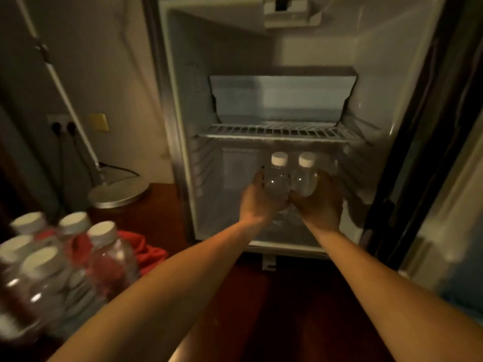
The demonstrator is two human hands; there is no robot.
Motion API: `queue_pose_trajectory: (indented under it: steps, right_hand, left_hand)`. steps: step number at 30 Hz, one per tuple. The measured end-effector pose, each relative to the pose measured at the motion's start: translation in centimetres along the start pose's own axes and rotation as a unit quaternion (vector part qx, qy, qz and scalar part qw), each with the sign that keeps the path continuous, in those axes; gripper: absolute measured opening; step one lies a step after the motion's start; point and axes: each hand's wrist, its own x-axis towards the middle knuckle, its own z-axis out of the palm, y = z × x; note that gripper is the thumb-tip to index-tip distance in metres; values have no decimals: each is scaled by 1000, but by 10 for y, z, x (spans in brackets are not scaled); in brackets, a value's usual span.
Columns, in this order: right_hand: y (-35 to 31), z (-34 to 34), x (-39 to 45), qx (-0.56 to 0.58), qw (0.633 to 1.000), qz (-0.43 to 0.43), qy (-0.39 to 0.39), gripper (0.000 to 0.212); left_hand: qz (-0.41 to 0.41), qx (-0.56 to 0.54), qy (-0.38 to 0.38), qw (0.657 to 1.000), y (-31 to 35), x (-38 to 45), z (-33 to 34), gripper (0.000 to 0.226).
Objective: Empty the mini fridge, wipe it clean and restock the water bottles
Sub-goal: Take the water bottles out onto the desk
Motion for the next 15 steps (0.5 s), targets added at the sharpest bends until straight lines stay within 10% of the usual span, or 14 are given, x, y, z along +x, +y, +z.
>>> queue_pose_trajectory:
  steps: [15]
  right_hand:
    - [-74,-51,-191,95,982,-100,-130,84]
  left_hand:
    - [24,11,96,995,-54,-210,-145,54]
